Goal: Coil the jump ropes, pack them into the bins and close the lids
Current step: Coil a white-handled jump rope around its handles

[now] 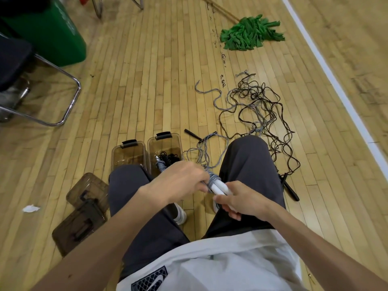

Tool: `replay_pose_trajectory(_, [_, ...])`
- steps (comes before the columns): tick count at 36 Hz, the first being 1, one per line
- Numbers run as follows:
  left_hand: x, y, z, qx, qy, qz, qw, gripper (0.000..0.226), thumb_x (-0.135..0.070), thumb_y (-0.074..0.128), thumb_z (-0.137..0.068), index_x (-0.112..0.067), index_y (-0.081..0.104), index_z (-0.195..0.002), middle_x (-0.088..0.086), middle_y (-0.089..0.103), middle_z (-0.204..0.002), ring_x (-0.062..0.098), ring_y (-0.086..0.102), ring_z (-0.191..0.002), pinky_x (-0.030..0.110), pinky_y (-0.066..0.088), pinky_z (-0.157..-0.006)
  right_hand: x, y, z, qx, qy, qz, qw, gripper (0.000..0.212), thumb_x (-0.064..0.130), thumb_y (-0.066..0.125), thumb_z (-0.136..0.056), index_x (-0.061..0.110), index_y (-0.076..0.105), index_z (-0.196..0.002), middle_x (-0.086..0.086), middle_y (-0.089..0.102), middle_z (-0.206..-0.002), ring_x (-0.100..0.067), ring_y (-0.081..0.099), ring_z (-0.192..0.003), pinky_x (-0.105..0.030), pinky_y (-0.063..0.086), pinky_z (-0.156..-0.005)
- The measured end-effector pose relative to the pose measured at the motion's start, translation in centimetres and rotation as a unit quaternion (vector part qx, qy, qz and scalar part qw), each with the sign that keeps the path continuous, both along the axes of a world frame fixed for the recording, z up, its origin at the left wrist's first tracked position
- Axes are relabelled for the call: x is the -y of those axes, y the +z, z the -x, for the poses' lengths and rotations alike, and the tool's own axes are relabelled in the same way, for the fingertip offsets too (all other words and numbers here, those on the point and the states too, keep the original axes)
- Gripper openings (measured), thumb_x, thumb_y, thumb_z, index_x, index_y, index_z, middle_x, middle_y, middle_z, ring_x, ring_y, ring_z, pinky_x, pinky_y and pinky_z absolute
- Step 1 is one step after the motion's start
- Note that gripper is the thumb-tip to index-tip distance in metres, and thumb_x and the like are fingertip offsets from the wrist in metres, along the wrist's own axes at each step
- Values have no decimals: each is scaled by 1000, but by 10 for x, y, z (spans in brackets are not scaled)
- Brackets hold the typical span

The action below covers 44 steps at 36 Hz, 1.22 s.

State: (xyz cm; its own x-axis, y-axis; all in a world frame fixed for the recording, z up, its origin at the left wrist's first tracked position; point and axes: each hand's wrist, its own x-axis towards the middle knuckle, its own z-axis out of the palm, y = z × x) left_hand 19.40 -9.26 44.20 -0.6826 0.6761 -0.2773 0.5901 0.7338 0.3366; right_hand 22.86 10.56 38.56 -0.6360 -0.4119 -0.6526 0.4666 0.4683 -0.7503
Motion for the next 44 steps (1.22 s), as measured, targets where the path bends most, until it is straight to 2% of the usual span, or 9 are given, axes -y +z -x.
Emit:
replay_pose_trajectory(10, [-13, 30, 26, 131, -7, -44, 990, 22, -37, 85, -74, -19, 78, -86, -22, 57, -65, -14, 53, -71, 7, 37, -62, 0, 30, -3, 19, 163, -9, 986, 28, 27, 61, -99, 3, 54, -87, -9, 54, -68, -19, 50, -50, -25, 43, -47])
replay_pose_trajectory(13, [-16, 32, 30, 182, 2, -66, 981, 22, -33, 90, -69, -18, 77, -80, -19, 62, -66, -10, 57, -71, 6, 39, -62, -3, 38, -3, 18, 202, -11, 979, 44, 31, 62, -98, -13, 56, -93, -14, 55, -71, -23, 52, -56, -26, 44, -50])
replay_pose_trajectory(18, [-18, 24, 33, 277, 35, -104, 955, 21, -29, 93, -66, -19, 76, -75, -11, 69, -68, 0, 62, -67, 10, 41, -61, -5, 49, -5, 7, 239, -3, 971, 42, 29, 63, -98, -12, 56, -94, -11, 57, -70, -21, 54, -56, -28, 45, -54])
replay_pose_trajectory(25, [-9, 4, 29, 435, 70, -225, 869, 16, -6, 85, -74, -14, 72, -80, 0, 73, -72, 9, 68, -67, 19, 51, -66, -6, 62, -11, -5, 234, 84, 969, 33, 20, 62, -99, -10, 53, -88, -13, 55, -70, -19, 52, -51, -28, 44, -50])
replay_pose_trajectory(29, [-4, -3, 25, 525, 106, -338, 774, 30, -35, 85, -69, -12, 71, -82, -3, 71, -72, 6, 66, -63, 17, 51, -60, -2, 68, -13, -27, 177, 157, 971, 29, 14, 61, -100, -6, 51, -81, -14, 53, -67, -19, 49, -47, -31, 42, -51])
replay_pose_trajectory(32, [-2, -8, 22, 531, 121, -378, 749, 30, -45, 81, -74, -18, 71, -81, -8, 70, -73, 3, 63, -63, 15, 50, -58, 1, 68, -12, -50, 118, 184, 974, 29, 13, 62, -100, -9, 50, -85, -18, 54, -65, -19, 49, -46, -27, 43, -50])
replay_pose_trajectory(35, [4, -15, 12, 508, 173, -419, 732, 4, -25, 77, -79, -25, 73, -81, -11, 69, -77, 3, 62, -67, 22, 51, -59, 3, 66, -10, -66, 72, 195, 976, 25, 14, 64, -99, -7, 53, -89, -14, 57, -63, -20, 49, -48, -26, 44, -49])
replay_pose_trajectory(38, [8, -25, 7, 477, 206, -408, 751, 16, -15, 67, -82, -29, 71, -76, -7, 65, -77, 10, 55, -66, 32, 41, -54, 3, 63, -8, -66, 51, 202, 976, 16, 14, 66, -97, 3, 58, -90, -10, 56, -63, -21, 49, -50, -29, 43, -52])
replay_pose_trajectory(44, [1, -27, -5, 463, 340, -377, 726, 27, -3, 44, -104, -16, 64, -91, -2, 63, -73, 8, 56, -58, 20, 44, -45, 2, 54, -8, -69, 17, 202, 977, 7, 8, 66, -96, 2, 62, -96, -14, 56, -68, -22, 49, -53, -29, 43, -53])
